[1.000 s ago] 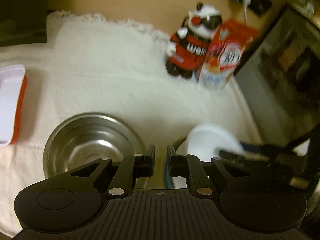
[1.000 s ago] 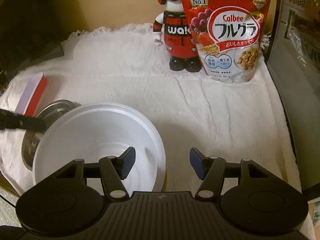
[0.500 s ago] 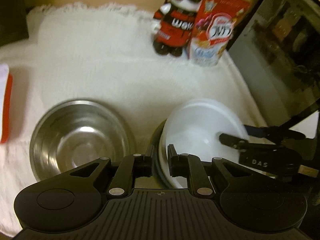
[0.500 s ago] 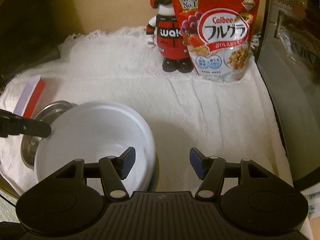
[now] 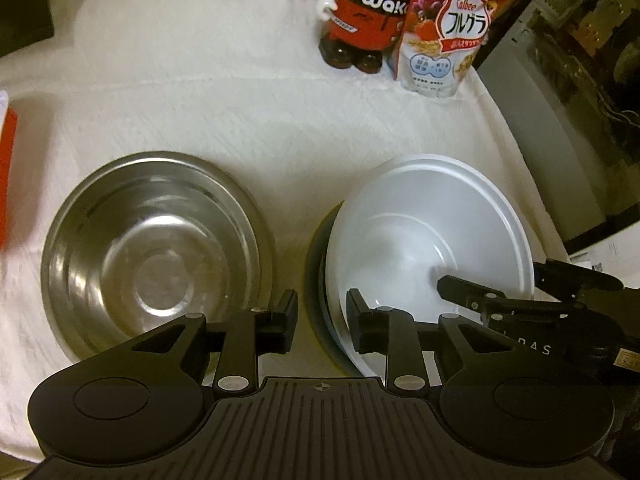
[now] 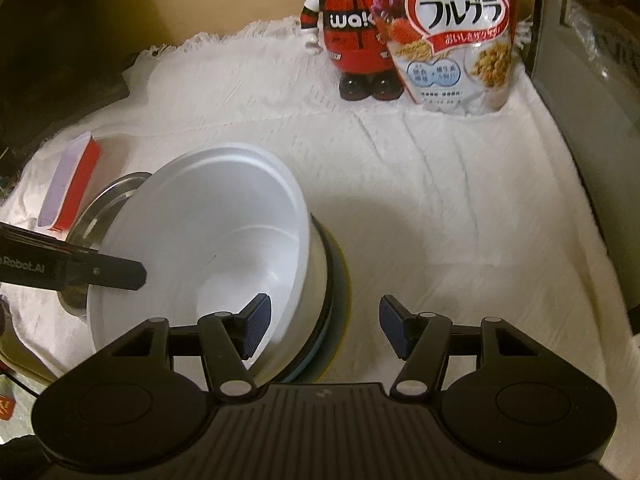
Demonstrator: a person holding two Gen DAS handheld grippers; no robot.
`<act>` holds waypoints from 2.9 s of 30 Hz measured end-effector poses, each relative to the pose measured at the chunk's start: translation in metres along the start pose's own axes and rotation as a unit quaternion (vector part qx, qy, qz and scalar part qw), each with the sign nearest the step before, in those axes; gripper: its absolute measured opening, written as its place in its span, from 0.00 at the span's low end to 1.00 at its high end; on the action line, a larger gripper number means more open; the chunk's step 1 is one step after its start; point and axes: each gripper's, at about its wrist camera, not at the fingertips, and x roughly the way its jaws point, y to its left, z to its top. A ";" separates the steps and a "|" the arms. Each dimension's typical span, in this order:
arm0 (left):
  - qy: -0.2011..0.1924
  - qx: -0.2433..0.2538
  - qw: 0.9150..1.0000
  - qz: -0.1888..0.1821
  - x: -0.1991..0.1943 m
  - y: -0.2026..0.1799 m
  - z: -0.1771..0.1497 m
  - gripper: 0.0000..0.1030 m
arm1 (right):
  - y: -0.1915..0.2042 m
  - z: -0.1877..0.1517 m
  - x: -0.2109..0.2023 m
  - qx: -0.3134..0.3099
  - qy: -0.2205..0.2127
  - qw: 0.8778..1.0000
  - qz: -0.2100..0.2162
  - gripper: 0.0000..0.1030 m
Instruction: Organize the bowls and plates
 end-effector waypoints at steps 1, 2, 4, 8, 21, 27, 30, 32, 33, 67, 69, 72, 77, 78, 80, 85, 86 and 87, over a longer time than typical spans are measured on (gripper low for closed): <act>0.002 0.000 1.000 -0.001 0.001 0.000 0.000 0.28 | -0.002 0.000 0.001 0.005 0.003 1.000 0.004 0.59; 0.003 -0.002 1.000 -0.003 0.001 0.000 0.000 0.28 | -0.004 0.001 0.002 0.012 0.006 1.000 0.009 0.59; 0.008 -0.008 1.000 -0.010 0.003 0.002 0.001 0.28 | -0.009 0.002 0.005 0.026 0.015 0.999 0.019 0.59; 0.024 -0.033 0.999 -0.034 0.009 0.010 0.010 0.29 | -0.018 0.002 0.014 0.052 0.039 0.997 0.044 0.59; 0.057 0.036 0.998 -0.011 0.040 0.000 0.043 0.32 | -0.027 0.000 0.037 0.114 0.100 0.982 0.112 0.59; 0.061 0.047 0.997 -0.016 0.049 0.000 0.040 0.35 | -0.024 -0.008 0.050 0.137 0.114 0.974 0.138 0.59; 0.067 0.048 0.997 -0.015 0.054 0.000 0.039 0.35 | -0.024 -0.008 0.051 0.154 0.104 0.971 0.152 0.59; 0.067 0.047 0.996 -0.018 0.055 -0.003 0.038 0.43 | -0.024 -0.006 0.052 0.161 0.105 0.969 0.155 0.61; 0.070 0.043 0.996 -0.023 0.055 -0.003 0.038 0.45 | -0.024 -0.006 0.052 0.159 0.107 0.969 0.154 0.61; 0.091 0.002 0.995 -0.040 0.065 -0.016 0.024 0.52 | -0.049 0.003 0.047 0.142 0.082 0.977 0.135 0.64; 0.092 0.001 0.995 -0.039 0.064 -0.016 0.023 0.52 | -0.049 0.003 0.048 0.143 0.083 0.977 0.135 0.64; 0.095 -0.001 0.995 -0.042 0.064 -0.014 0.023 0.52 | -0.047 0.005 0.048 0.140 0.084 0.978 0.134 0.64; 0.098 -0.015 0.994 -0.053 0.063 -0.009 0.023 0.52 | -0.037 0.011 0.048 0.111 0.092 0.983 0.113 0.64; 0.097 -0.016 0.994 -0.054 0.062 -0.009 0.024 0.52 | -0.032 0.014 0.048 0.098 0.091 0.986 0.098 0.64; 0.097 -0.014 0.994 -0.053 0.061 -0.010 0.024 0.52 | -0.027 0.016 0.048 0.076 0.092 0.990 0.078 0.64; 0.095 -0.009 0.994 -0.043 0.062 -0.013 0.024 0.54 | -0.028 0.017 0.050 0.073 0.094 0.989 0.084 0.64; 0.095 -0.009 0.995 -0.043 0.061 -0.013 0.024 0.55 | -0.029 0.016 0.050 0.078 0.094 0.989 0.086 0.64; 0.095 -0.009 0.994 -0.044 0.061 -0.014 0.024 0.55 | -0.030 0.015 0.050 0.084 0.093 0.988 0.089 0.64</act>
